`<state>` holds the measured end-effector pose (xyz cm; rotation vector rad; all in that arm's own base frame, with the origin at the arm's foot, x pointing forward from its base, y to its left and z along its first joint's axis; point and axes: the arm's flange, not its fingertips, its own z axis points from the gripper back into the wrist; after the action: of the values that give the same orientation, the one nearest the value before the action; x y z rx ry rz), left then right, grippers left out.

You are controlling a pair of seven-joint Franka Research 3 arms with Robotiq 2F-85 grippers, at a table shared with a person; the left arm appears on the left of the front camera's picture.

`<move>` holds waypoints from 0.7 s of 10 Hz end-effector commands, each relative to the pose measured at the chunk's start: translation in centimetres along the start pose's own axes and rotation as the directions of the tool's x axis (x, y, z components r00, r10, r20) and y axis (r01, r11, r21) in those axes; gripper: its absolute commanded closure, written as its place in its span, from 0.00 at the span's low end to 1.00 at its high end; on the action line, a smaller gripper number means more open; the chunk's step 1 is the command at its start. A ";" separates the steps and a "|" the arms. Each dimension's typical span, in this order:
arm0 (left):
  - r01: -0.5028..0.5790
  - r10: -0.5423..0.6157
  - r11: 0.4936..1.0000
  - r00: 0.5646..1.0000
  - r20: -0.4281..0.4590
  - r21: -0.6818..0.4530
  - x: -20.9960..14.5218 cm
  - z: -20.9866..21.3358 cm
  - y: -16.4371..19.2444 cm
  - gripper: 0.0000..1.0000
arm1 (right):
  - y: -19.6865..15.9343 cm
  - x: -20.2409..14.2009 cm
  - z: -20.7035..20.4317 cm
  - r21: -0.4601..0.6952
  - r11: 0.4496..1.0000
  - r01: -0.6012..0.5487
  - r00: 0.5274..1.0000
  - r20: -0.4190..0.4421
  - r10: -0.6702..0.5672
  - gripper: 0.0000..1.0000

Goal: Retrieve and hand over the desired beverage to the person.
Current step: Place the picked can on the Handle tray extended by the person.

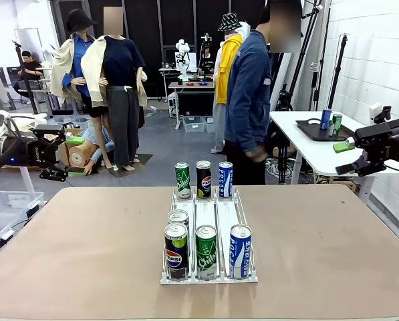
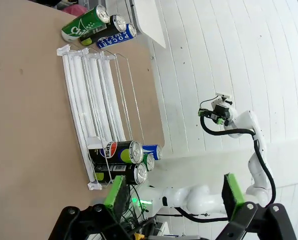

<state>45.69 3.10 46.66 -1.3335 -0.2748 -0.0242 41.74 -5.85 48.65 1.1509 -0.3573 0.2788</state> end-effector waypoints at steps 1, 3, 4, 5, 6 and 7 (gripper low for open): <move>-0.001 0.001 1.000 1.000 0.003 -0.004 0.0 0.2 0.0 0.00 | 0.0 0.0 -0.1 0.005 1.000 -0.001 1.000 -0.001 0.001 0.00; -0.001 0.001 1.000 1.000 0.003 -0.004 0.0 0.2 0.0 0.00 | 0.0 0.0 -0.1 0.005 1.000 -0.001 1.000 -0.001 0.001 0.00; -0.001 0.001 1.000 1.000 0.003 -0.004 0.0 0.2 0.0 0.00 | 0.0 0.0 -0.1 0.005 1.000 -0.001 1.000 -0.001 0.001 0.00; -0.001 0.001 1.000 1.000 0.003 -0.004 0.0 0.2 0.0 0.00 | 0.0 0.0 -0.1 0.005 1.000 -0.001 1.000 -0.001 0.001 0.00; -0.001 0.001 1.000 1.000 0.003 -0.004 0.0 0.2 0.0 0.00 | 0.0 0.0 -0.1 0.005 1.000 -0.001 1.000 -0.001 0.001 0.00; -0.001 0.001 1.000 1.000 0.003 -0.004 0.0 0.2 0.0 0.00 | 0.0 0.0 -0.1 0.005 1.000 -0.001 1.000 -0.001 0.001 0.00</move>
<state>45.69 3.11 46.66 -1.3332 -0.2750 -0.0238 41.74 -5.85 48.65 1.1509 -0.3573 0.2788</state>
